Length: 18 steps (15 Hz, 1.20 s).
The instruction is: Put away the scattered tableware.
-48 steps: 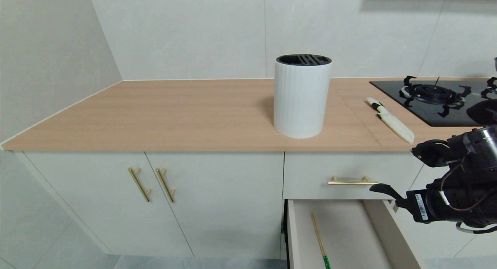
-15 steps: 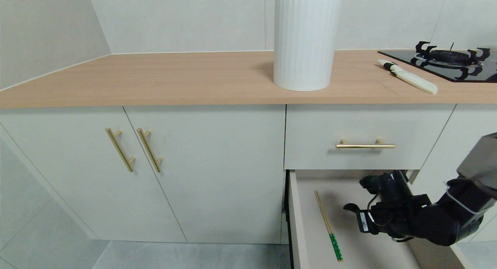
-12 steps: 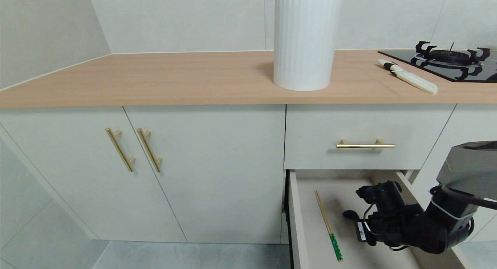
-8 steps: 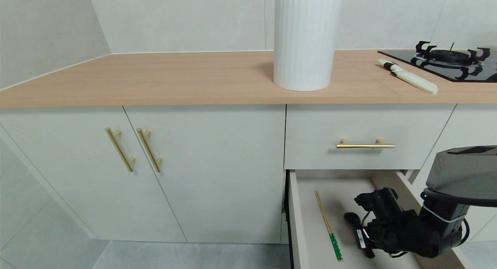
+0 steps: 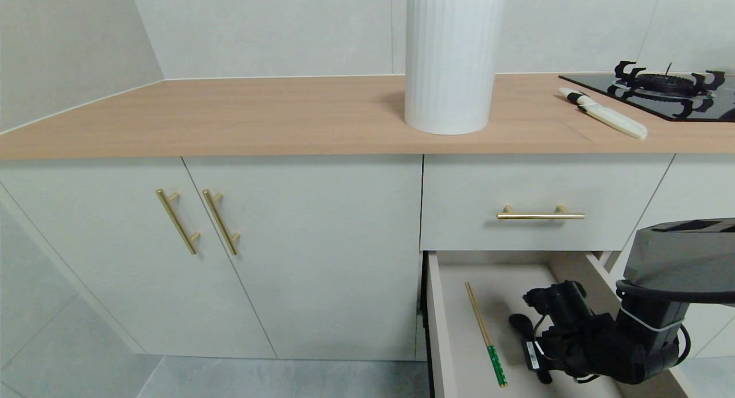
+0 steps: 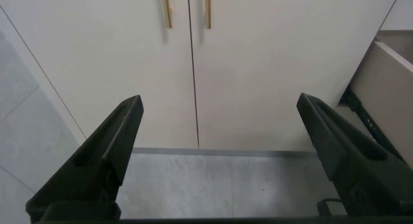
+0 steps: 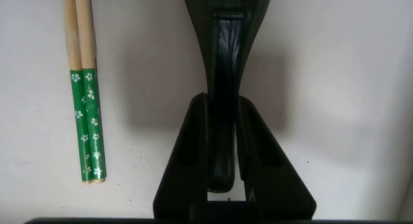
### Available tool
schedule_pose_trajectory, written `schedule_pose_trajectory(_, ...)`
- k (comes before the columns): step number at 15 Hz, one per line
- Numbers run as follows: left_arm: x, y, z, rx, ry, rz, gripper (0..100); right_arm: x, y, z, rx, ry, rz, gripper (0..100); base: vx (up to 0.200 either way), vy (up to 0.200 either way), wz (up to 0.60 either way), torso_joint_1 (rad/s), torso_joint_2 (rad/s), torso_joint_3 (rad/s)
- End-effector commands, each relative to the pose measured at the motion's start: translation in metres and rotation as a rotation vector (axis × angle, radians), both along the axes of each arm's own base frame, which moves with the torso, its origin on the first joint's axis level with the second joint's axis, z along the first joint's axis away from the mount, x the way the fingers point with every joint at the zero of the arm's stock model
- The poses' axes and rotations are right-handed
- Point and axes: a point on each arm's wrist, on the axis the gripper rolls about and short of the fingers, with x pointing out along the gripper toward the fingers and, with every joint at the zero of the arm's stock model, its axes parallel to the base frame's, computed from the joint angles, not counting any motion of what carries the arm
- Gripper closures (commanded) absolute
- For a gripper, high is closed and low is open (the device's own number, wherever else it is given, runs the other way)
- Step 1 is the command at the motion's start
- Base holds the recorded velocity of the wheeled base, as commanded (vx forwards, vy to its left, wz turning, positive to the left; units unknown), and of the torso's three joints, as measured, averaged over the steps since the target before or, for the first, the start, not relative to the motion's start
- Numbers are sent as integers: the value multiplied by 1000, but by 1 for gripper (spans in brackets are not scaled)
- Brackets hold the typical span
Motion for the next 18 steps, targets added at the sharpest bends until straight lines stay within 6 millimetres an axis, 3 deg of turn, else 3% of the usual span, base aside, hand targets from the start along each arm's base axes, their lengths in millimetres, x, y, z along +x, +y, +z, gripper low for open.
schedule_pose_trajectory(1,0,0,0,0,0,1,0,0,0,-1,-2,4,-1,0,0,0,0,0,0,0)
schedule_pose_trajectory(9,0,0,0,0,0,1,0,1,0,4,3,-14,-3,0,0,0,0,0,0,0)
schedule_pose_trajectory(11,0,0,0,0,1,1,0,1,0,22,23,-65,-11,0,0,0,0,0,0,0)
schedule_pose_trajectory(14,0,0,0,0,1,1,0,-4,-6,69,62,-194,-23,0,0,0,0,0,0,0)
schedule_pose_trajectory(18,0,0,0,0,0,1,0,-9,-8,94,83,-266,-25,0,0,0,0,0,0,0)
